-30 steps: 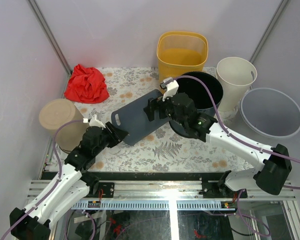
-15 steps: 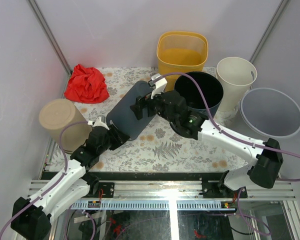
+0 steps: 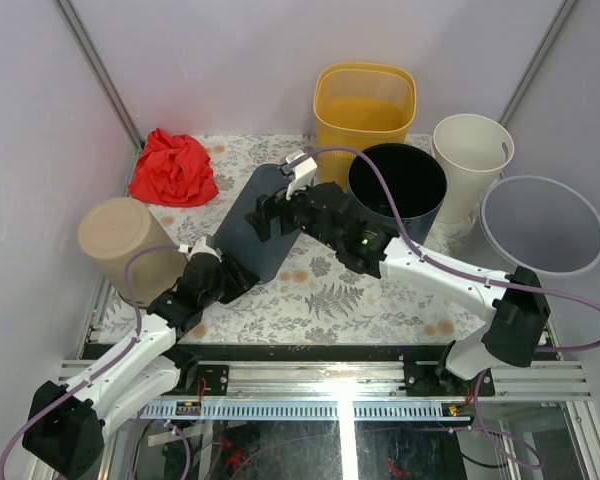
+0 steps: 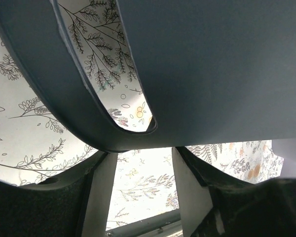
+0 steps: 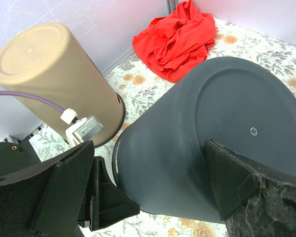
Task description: Turn the large container upside down
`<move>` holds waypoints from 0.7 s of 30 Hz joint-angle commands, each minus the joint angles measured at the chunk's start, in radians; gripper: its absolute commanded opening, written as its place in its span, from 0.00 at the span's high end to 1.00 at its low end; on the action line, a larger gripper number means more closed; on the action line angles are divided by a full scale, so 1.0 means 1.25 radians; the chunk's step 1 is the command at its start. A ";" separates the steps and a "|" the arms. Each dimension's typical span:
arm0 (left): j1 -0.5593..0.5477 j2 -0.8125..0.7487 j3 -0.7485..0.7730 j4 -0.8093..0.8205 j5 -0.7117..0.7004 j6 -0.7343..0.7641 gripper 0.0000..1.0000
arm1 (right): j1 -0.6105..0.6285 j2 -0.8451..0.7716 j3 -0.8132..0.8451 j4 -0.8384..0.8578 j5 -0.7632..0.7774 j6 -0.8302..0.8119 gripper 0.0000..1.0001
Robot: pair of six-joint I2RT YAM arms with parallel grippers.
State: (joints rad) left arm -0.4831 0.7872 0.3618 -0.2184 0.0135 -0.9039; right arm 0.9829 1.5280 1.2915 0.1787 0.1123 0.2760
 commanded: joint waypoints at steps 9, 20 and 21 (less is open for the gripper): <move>-0.009 0.004 0.054 0.134 -0.061 0.022 0.49 | 0.044 0.051 0.004 -0.053 -0.092 0.039 0.01; -0.009 0.054 0.083 0.115 -0.082 0.027 0.47 | 0.046 0.062 0.002 -0.050 -0.092 0.039 0.01; -0.009 0.059 0.084 0.114 -0.082 0.027 0.47 | 0.046 0.062 0.001 -0.050 -0.091 0.039 0.01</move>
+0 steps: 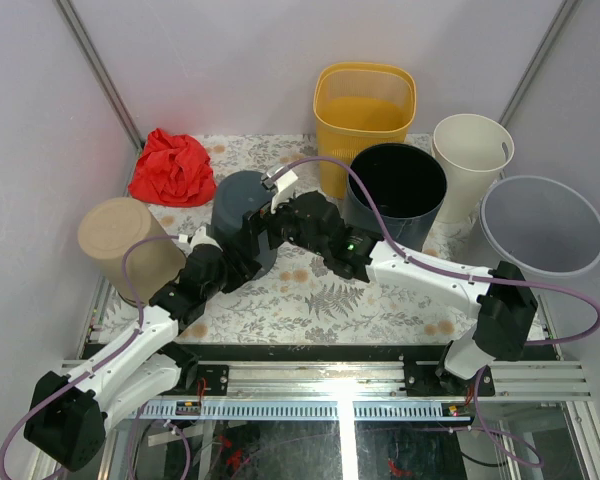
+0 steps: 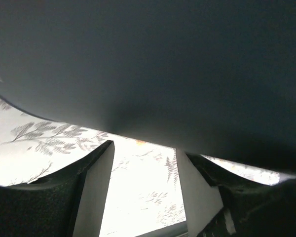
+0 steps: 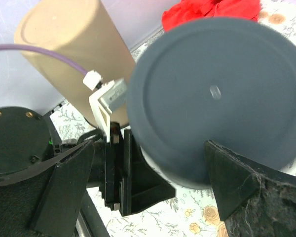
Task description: Turn the large container upside down
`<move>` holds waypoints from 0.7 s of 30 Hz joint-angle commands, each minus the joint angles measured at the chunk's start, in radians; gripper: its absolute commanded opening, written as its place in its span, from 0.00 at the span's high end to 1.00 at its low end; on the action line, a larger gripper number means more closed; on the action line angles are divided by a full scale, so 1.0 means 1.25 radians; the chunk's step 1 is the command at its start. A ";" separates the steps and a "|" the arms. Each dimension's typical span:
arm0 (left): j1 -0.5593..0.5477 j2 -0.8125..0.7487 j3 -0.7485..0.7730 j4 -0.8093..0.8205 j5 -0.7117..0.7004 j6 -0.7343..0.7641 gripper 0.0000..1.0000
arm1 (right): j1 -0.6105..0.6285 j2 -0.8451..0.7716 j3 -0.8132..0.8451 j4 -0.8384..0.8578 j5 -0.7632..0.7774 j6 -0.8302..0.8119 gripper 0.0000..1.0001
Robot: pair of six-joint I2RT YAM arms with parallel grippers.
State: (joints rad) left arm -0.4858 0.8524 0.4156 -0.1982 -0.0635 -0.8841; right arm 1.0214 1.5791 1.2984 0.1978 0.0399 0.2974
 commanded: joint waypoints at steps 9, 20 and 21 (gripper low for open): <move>-0.007 0.003 0.040 0.100 -0.020 0.014 0.47 | 0.016 0.015 -0.017 -0.062 -0.022 0.020 0.00; -0.006 -0.028 0.041 0.072 -0.022 0.018 0.47 | 0.016 -0.022 -0.030 -0.064 0.025 0.008 0.01; -0.006 -0.033 0.041 0.067 -0.023 0.018 0.47 | 0.015 -0.026 -0.031 -0.065 0.031 0.006 0.01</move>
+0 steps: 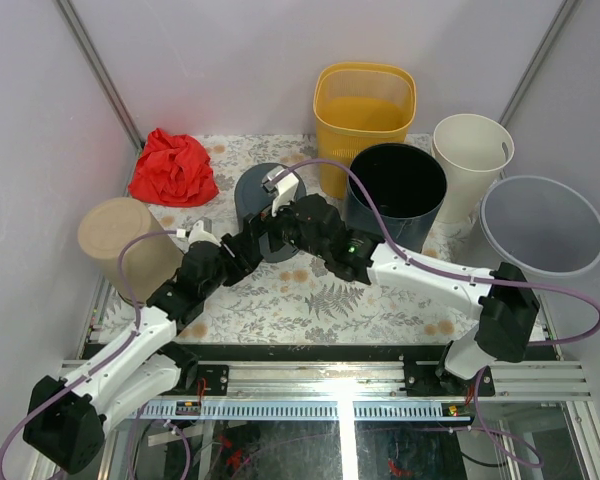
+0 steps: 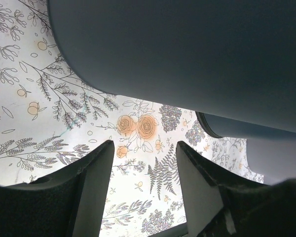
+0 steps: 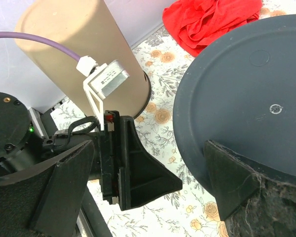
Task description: Turn the large container upside down
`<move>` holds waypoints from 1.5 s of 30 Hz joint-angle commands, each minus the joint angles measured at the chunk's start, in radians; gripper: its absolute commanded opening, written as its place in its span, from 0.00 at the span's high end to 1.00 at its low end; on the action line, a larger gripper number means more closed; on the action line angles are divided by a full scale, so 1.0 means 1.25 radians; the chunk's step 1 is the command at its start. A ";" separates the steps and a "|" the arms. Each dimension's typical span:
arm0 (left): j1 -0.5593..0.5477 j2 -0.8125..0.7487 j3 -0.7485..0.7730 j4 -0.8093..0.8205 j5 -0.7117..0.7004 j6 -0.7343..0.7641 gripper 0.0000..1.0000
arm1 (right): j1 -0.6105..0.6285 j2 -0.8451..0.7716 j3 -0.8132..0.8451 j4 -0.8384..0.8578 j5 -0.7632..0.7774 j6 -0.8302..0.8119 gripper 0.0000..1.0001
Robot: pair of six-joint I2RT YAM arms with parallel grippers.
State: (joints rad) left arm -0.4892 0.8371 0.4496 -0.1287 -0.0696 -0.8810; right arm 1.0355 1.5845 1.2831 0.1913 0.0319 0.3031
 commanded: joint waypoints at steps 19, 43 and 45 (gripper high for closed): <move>-0.004 -0.090 0.051 -0.070 -0.043 0.048 0.47 | -0.043 -0.134 -0.013 -0.060 0.124 -0.060 0.01; -0.084 0.127 0.087 0.112 -0.129 -0.019 0.49 | -0.043 -0.480 -0.396 0.027 0.188 -0.045 0.01; -0.085 0.169 0.113 0.114 -0.166 -0.039 0.49 | -0.042 -0.507 -0.416 0.037 0.189 -0.042 0.01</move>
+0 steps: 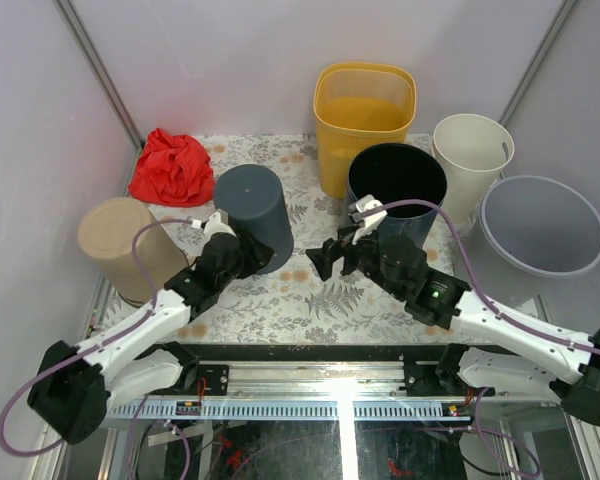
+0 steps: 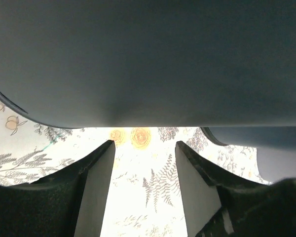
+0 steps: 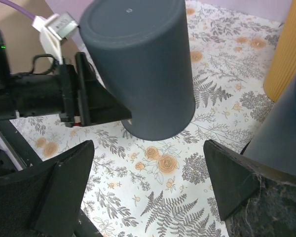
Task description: Turn the large container upside down
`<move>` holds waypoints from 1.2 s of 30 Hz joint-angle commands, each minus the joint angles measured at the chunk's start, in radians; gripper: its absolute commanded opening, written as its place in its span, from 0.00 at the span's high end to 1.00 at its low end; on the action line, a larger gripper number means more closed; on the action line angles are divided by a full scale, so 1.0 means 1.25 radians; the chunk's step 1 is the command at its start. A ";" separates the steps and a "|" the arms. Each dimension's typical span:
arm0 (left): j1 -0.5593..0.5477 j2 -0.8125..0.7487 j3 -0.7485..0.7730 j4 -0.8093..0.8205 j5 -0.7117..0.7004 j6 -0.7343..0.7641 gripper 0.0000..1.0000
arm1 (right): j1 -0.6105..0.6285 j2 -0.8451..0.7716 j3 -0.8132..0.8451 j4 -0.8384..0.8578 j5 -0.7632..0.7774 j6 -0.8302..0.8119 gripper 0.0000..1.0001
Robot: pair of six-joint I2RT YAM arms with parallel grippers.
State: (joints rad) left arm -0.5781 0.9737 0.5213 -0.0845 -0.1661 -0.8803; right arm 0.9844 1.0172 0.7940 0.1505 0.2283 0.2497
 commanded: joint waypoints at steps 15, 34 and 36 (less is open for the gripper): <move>0.041 0.477 0.369 0.054 -0.215 -0.038 0.48 | -0.002 -0.212 -0.146 0.107 0.090 0.012 0.01; 0.295 0.710 0.643 -0.082 -0.200 0.016 0.49 | -0.001 -0.267 -0.188 0.134 0.162 0.011 0.01; 0.302 0.707 0.646 -0.087 -0.196 0.021 0.49 | -0.002 -0.271 -0.192 0.133 0.187 0.014 0.01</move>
State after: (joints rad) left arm -0.2230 1.8488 1.2827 -0.1505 -0.3859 -0.8944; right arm 0.9844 0.6876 0.5575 0.2535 0.3840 0.2611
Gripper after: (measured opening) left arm 0.516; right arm 0.994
